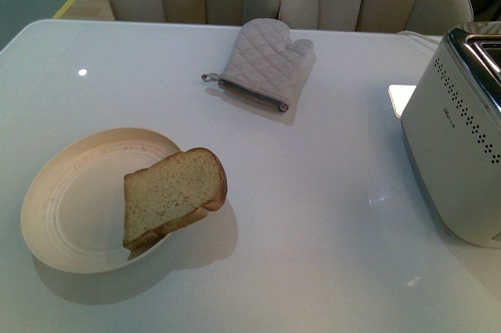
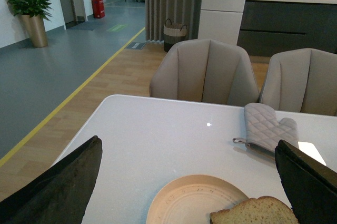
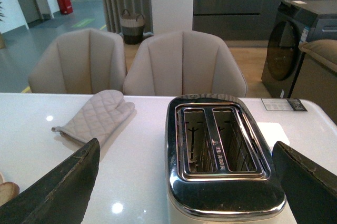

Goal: Put bread into toaster

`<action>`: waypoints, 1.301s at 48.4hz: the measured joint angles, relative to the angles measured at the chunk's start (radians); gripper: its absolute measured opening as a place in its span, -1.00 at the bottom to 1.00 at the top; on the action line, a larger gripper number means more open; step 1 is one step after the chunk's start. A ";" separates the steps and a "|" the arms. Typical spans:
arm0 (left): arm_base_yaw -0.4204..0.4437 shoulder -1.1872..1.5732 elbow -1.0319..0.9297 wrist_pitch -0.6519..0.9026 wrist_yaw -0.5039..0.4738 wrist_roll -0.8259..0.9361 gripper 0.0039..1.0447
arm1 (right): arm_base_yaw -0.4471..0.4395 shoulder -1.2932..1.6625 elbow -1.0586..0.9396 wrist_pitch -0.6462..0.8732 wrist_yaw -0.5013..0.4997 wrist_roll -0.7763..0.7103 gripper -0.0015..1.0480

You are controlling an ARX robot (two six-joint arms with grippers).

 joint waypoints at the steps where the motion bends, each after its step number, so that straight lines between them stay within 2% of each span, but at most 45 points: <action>1: 0.000 0.000 0.000 0.000 0.000 0.000 0.87 | 0.000 0.000 0.000 0.000 0.000 0.000 0.83; 17: 0.000 0.001 0.000 -0.001 0.003 -0.001 0.87 | 0.000 0.000 0.000 0.000 0.000 0.000 0.83; 19: 0.021 0.064 0.045 -0.113 0.107 -0.126 0.87 | 0.000 0.000 0.000 0.000 0.001 0.000 0.83; 21: 0.037 0.180 0.085 -0.130 0.167 -0.254 0.87 | 0.000 0.000 0.000 0.000 -0.001 0.000 0.83; 24: 0.071 0.392 0.149 -0.001 0.219 -0.422 0.87 | 0.000 0.000 0.000 0.000 -0.001 0.000 0.83; 27: 0.110 0.603 0.219 0.163 0.271 -0.487 0.87 | 0.000 0.000 0.000 0.000 -0.001 0.000 0.83; 39: 0.207 1.218 0.371 0.514 0.312 -0.477 0.87 | 0.000 0.000 0.000 0.000 -0.001 0.000 0.83; 51: 0.263 1.804 0.523 0.686 0.282 -0.366 0.87 | 0.000 0.000 0.000 0.000 -0.001 0.000 0.83; 63: 0.264 2.092 0.595 0.725 0.251 -0.271 0.87 | 0.000 0.000 0.000 0.000 -0.001 0.000 0.83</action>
